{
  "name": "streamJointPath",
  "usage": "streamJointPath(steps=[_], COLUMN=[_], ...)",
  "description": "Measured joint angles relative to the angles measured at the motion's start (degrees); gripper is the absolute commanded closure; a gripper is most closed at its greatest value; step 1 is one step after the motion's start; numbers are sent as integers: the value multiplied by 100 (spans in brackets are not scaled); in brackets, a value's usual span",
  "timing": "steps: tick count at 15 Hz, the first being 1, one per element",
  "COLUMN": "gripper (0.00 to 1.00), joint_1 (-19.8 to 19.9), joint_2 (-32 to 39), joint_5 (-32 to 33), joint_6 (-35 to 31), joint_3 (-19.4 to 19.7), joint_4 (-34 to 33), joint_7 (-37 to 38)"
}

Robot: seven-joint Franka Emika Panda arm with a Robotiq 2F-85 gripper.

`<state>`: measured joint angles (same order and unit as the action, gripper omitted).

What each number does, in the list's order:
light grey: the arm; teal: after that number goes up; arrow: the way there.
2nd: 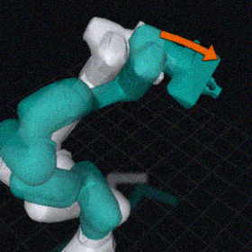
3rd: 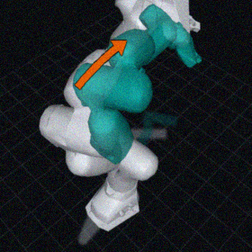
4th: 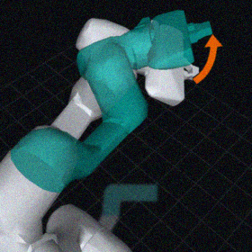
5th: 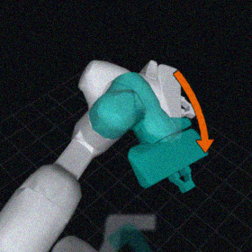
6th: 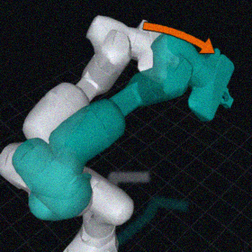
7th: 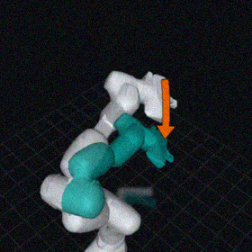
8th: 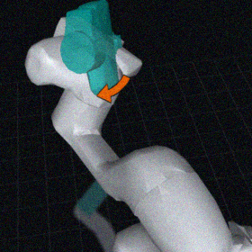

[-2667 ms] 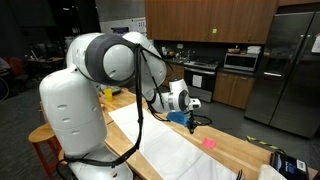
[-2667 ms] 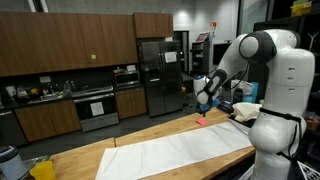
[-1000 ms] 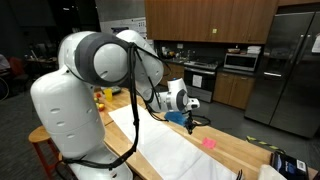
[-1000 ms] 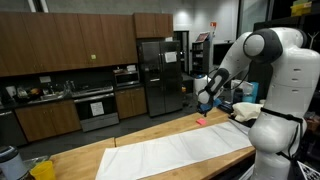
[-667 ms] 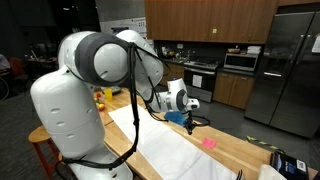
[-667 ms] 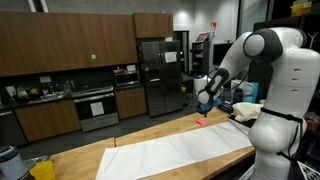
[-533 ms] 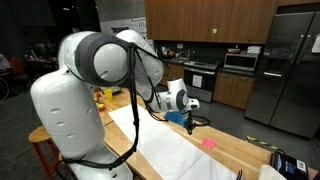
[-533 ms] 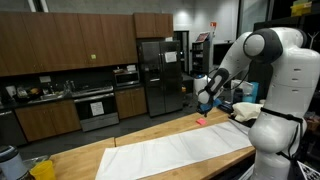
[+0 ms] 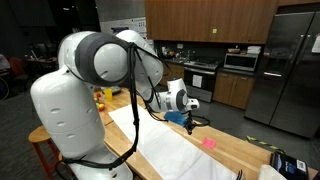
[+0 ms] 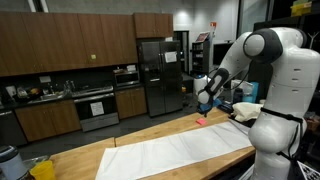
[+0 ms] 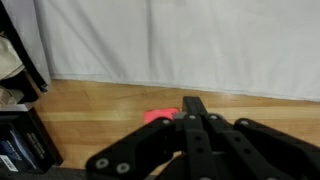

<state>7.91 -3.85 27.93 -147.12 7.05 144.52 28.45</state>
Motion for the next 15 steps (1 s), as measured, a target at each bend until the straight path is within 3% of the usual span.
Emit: streamJointPath(steps=[6, 7, 15], gripper=[74, 99, 100], joint_1=[-3, -3, -3], joint_2=[6, 8, 40], joint_5=[-64, -78, -82], joint_6=[-1, 2, 4], joint_3=[-27, -35, -55], joint_4=[8, 14, 16], joint_7=[-26, -47, -39])
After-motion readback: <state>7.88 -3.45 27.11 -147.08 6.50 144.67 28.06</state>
